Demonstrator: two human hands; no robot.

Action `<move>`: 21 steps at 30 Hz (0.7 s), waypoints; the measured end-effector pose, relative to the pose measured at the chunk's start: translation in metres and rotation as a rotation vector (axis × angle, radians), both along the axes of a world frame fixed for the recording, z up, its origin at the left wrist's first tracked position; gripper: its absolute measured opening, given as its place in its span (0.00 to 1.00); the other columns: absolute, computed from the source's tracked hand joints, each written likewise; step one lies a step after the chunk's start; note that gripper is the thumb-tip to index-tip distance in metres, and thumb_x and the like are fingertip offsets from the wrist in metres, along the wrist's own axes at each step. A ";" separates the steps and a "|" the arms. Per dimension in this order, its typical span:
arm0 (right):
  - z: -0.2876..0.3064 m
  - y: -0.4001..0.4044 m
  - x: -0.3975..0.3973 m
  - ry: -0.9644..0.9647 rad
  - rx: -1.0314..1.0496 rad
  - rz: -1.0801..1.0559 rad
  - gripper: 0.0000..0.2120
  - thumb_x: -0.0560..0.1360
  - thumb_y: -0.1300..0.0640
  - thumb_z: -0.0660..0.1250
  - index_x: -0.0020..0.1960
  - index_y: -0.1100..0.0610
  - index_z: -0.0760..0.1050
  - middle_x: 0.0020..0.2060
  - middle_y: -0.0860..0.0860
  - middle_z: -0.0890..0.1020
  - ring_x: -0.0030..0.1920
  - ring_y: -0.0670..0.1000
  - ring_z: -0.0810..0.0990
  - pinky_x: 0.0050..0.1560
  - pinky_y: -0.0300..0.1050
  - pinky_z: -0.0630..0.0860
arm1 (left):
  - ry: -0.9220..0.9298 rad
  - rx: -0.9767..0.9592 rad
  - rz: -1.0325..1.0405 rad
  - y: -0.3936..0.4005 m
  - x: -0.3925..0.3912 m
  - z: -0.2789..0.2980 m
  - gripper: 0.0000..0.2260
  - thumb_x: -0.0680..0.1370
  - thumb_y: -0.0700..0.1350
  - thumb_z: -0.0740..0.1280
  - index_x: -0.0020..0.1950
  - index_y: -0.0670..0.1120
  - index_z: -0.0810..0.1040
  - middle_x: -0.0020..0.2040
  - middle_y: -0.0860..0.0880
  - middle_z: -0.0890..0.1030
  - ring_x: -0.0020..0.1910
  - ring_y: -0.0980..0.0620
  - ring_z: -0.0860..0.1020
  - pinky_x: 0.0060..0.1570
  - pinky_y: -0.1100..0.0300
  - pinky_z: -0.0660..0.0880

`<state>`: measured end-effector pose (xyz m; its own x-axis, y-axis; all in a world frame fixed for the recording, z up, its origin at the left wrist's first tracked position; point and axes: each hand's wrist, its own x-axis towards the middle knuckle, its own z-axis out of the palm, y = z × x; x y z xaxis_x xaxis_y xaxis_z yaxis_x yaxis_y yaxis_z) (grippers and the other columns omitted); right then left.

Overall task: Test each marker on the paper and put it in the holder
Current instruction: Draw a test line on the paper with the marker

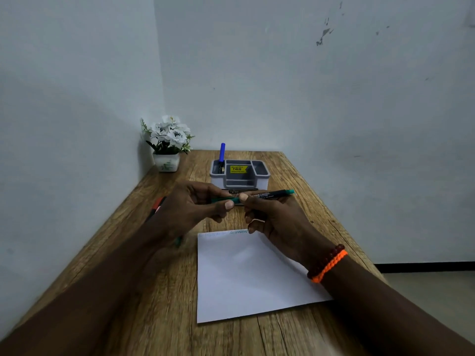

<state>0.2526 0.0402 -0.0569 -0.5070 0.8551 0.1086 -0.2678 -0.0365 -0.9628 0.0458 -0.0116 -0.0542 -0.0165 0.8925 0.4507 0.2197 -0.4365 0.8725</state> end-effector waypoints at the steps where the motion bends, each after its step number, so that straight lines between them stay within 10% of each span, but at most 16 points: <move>1: 0.002 0.001 0.001 -0.003 0.003 -0.006 0.12 0.77 0.65 0.75 0.59 0.69 0.82 0.38 0.58 0.82 0.34 0.50 0.81 0.31 0.42 0.78 | -0.009 -0.015 -0.013 -0.001 -0.001 0.001 0.11 0.71 0.37 0.76 0.53 0.38 0.85 0.43 0.37 0.86 0.38 0.43 0.84 0.38 0.55 0.83; 14: 0.013 -0.007 0.006 -0.424 0.353 0.014 0.10 0.72 0.64 0.80 0.53 0.63 0.84 0.41 0.56 0.89 0.43 0.56 0.89 0.37 0.46 0.81 | -0.205 -0.098 -0.021 -0.001 -0.008 0.004 0.14 0.71 0.42 0.75 0.56 0.42 0.85 0.52 0.42 0.87 0.47 0.48 0.86 0.44 0.55 0.82; 21: 0.018 -0.006 0.005 -0.366 0.366 -0.029 0.33 0.72 0.71 0.78 0.72 0.55 0.73 0.46 0.58 0.87 0.43 0.57 0.90 0.38 0.51 0.86 | 0.447 0.092 0.316 0.003 0.005 -0.017 0.07 0.80 0.49 0.71 0.47 0.47 0.87 0.35 0.52 0.83 0.34 0.58 0.79 0.33 0.67 0.73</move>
